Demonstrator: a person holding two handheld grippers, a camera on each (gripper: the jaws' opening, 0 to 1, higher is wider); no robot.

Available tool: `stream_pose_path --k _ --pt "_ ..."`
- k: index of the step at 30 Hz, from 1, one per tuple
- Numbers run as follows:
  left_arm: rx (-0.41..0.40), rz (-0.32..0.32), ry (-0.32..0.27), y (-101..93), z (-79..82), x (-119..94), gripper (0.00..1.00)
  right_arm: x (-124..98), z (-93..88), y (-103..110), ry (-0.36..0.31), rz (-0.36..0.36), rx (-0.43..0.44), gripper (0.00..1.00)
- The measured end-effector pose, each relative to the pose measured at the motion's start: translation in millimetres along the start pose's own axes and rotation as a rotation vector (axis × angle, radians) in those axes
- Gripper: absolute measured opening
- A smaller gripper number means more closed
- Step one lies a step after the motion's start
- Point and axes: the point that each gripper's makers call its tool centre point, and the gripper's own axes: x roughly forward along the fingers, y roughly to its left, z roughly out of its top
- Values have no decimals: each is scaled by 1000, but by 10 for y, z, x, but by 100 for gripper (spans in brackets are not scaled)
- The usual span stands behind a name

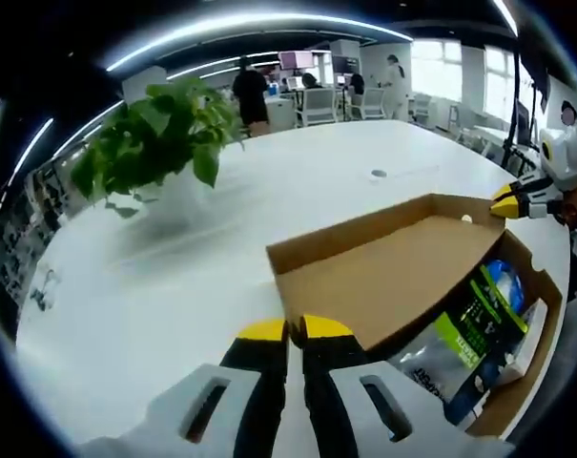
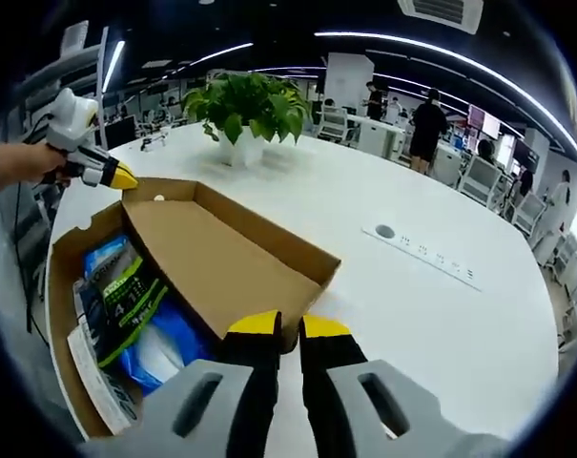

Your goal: Operate the shoe box by opening the lid, removing the specified soft item, and placing it in the target area until the item is outside and the box remains undamaged.

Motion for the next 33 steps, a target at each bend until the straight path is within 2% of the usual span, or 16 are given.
stream_pose_path --k 12,16,20,33 --pt "2 1 10 0 7 -21 2 -62 35 16 -41 21 107 7" --pt "3 3 22 -11 -17 -45 4 -109 20 38 -44 30 116 7" --pt "5 2 24 -44 -36 -108 7 -180 0 79 -46 42 127 13" --pt "-15 -6 11 -141 -95 -286 11 -467 -86 196 -65 66 126 16"
